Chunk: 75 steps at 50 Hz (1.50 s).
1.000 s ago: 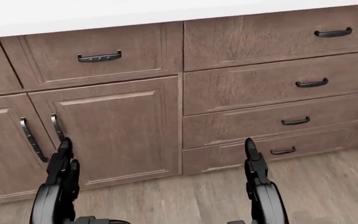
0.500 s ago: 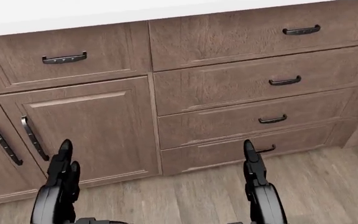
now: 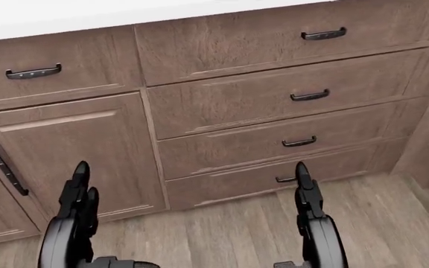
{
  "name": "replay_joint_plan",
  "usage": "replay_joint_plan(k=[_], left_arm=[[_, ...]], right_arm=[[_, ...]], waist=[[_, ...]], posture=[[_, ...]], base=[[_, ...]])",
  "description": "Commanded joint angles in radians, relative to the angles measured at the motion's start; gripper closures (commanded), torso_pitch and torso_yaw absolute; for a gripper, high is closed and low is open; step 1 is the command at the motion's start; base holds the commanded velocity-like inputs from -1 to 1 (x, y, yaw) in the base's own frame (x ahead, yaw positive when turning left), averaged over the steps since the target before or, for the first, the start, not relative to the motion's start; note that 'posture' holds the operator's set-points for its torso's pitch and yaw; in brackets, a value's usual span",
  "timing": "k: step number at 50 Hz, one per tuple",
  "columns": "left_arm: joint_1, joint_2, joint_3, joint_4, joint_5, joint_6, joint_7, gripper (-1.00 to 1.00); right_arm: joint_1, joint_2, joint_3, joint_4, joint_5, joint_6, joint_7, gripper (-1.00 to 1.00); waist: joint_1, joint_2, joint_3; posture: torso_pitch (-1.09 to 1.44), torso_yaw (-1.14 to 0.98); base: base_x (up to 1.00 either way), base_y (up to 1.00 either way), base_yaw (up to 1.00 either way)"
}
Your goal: Navigate to the toaster.
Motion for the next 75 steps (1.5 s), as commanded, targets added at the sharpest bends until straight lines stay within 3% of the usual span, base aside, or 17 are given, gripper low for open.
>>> replay_joint_plan(k=[1, 8, 12, 13, 22, 26, 27, 31, 35, 39, 40, 54, 55, 58, 62, 67, 75], left_arm=[[-0.015, -0.002, -0.003, -0.044, -0.002, -0.027, 0.000, -1.00], [-0.015, -0.002, -0.003, -0.044, -0.002, -0.027, 0.000, -1.00], [-0.015, -0.002, -0.003, -0.044, -0.002, -0.027, 0.000, -1.00], [-0.015, -0.002, -0.003, -0.044, -0.002, -0.027, 0.000, -1.00], [-0.015, -0.002, -0.003, -0.044, -0.002, -0.027, 0.000, -1.00], [-0.015, -0.002, -0.003, -0.044, -0.002, -0.027, 0.000, -1.00], [-0.015, -0.002, -0.003, -0.044, -0.002, -0.027, 0.000, -1.00], [-0.015, -0.002, -0.003, -0.044, -0.002, -0.027, 0.000, -1.00], [-0.015, -0.002, -0.003, -0.044, -0.002, -0.027, 0.000, -1.00], [-0.015, -0.002, -0.003, -0.044, -0.002, -0.027, 0.000, -1.00], [-0.015, -0.002, -0.003, -0.044, -0.002, -0.027, 0.000, -1.00], [-0.015, -0.002, -0.003, -0.044, -0.002, -0.027, 0.000, -1.00], [-0.015, -0.002, -0.003, -0.044, -0.002, -0.027, 0.000, -1.00], [-0.015, -0.002, -0.003, -0.044, -0.002, -0.027, 0.000, -1.00], [-0.015, -0.002, -0.003, -0.044, -0.002, -0.027, 0.000, -1.00], [-0.015, -0.002, -0.003, -0.044, -0.002, -0.027, 0.000, -1.00], [-0.015, -0.002, -0.003, -0.044, -0.002, -0.027, 0.000, -1.00]], right_arm=[[-0.011, -0.006, -0.004, -0.050, 0.000, -0.023, -0.002, -1.00], [-0.013, -0.006, -0.005, -0.046, 0.001, -0.025, -0.002, -1.00], [-0.016, -0.006, -0.007, -0.039, 0.003, -0.028, -0.002, -1.00], [-0.018, -0.007, -0.008, -0.034, 0.003, -0.031, -0.003, -1.00], [-0.015, -0.006, -0.006, -0.050, 0.004, -0.017, -0.003, -1.00], [-0.020, -0.006, -0.006, -0.035, 0.002, -0.028, -0.004, -1.00], [-0.018, -0.006, -0.005, -0.040, 0.002, -0.025, -0.004, -1.00], [-0.019, -0.007, -0.005, -0.037, 0.001, -0.027, -0.003, -1.00], [-0.018, -0.007, -0.006, -0.039, 0.002, -0.027, -0.001, -1.00], [-0.018, -0.007, -0.006, -0.040, 0.001, -0.026, -0.001, -1.00], [-0.017, -0.007, -0.006, -0.043, 0.001, -0.024, -0.001, -1.00], [-0.016, -0.006, -0.006, -0.044, 0.001, -0.024, -0.002, -1.00], [-0.017, -0.006, -0.007, -0.040, 0.002, -0.027, -0.003, -1.00], [-0.017, -0.006, -0.007, -0.038, 0.002, -0.028, -0.003, -1.00], [-0.014, -0.006, -0.006, -0.048, 0.001, -0.021, -0.003, -1.00], [-0.018, -0.007, -0.006, -0.040, 0.001, -0.026, -0.003, -1.00], [-0.011, -0.006, -0.004, -0.051, -0.001, -0.022, -0.002, -1.00]], waist=[[-0.007, 0.007, -0.018], [-0.005, -0.045, -0.020], [-0.017, -0.170, -0.046], [-0.022, -0.106, -0.030], [-0.015, -0.043, -0.010], [-0.012, 0.033, -0.023], [-0.002, -0.003, -0.017], [-0.006, 0.001, -0.027], [-0.006, -0.040, -0.021], [-0.013, -0.158, -0.044], [-0.021, -0.116, -0.035], [-0.013, 0.028, -0.018], [0.000, -0.013, -0.012], [-0.007, 0.002, -0.028], [-0.007, -0.034, -0.024], [-0.008, -0.143, -0.049], [-0.015, -0.056, -0.013]], posture=[[0.00, 0.00], [0.00, 0.00], [0.00, 0.00], [0.00, 0.00], [0.00, 0.00], [0.00, 0.00], [0.00, 0.00], [0.00, 0.00], [0.00, 0.00], [0.00, 0.00], [0.00, 0.00], [0.00, 0.00], [0.00, 0.00], [0.00, 0.00], [0.00, 0.00], [0.00, 0.00], [0.00, 0.00]], base=[[0.00, -0.28, 0.00], [0.00, -0.28, 0.00], [0.00, -0.28, 0.00], [0.00, -0.29, 0.00], [0.00, -0.28, 0.00], [0.00, -0.29, 0.00], [0.00, -0.28, 0.00], [0.00, -0.28, 0.00], [0.00, -0.28, 0.00], [0.00, -0.28, 0.00], [0.00, -0.29, 0.00], [0.00, -0.28, 0.00], [0.00, -0.28, 0.00], [0.00, -0.28, 0.00], [0.00, -0.28, 0.00], [0.00, -0.28, 0.00], [0.00, -0.28, 0.00]])
